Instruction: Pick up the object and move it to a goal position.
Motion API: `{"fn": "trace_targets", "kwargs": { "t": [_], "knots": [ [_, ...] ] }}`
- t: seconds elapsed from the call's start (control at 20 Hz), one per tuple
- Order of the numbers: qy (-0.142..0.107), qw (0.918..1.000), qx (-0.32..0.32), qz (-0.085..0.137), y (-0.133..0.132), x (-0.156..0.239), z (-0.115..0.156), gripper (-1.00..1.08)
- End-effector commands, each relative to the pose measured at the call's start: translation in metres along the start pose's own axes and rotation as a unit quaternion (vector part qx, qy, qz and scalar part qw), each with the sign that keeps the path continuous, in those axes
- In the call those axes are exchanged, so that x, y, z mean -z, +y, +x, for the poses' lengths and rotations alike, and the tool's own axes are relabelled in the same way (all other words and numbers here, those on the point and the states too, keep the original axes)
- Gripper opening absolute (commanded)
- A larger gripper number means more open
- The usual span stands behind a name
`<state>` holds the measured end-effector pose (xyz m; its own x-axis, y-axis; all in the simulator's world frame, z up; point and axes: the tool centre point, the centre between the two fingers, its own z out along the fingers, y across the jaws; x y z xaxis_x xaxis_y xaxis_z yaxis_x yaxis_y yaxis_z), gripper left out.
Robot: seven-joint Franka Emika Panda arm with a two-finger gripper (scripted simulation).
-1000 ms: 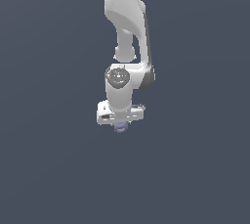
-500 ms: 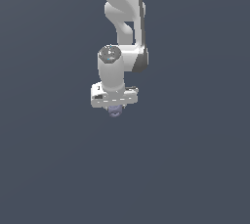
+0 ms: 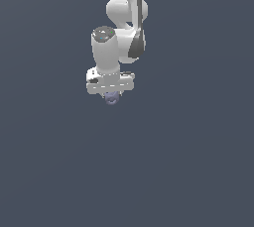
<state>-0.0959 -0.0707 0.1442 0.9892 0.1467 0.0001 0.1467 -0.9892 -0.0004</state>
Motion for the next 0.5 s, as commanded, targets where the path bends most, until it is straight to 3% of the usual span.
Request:
{"fn": "trace_targets", "kwargs": {
  "t": [0.0,0.45],
  "knots": [
    [0.0,1.0,0.0,0.0,0.003,0.007,-0.01,-1.0],
    [0.0,1.0,0.0,0.0,0.008,0.017,-0.024,-1.0]
  ]
}}
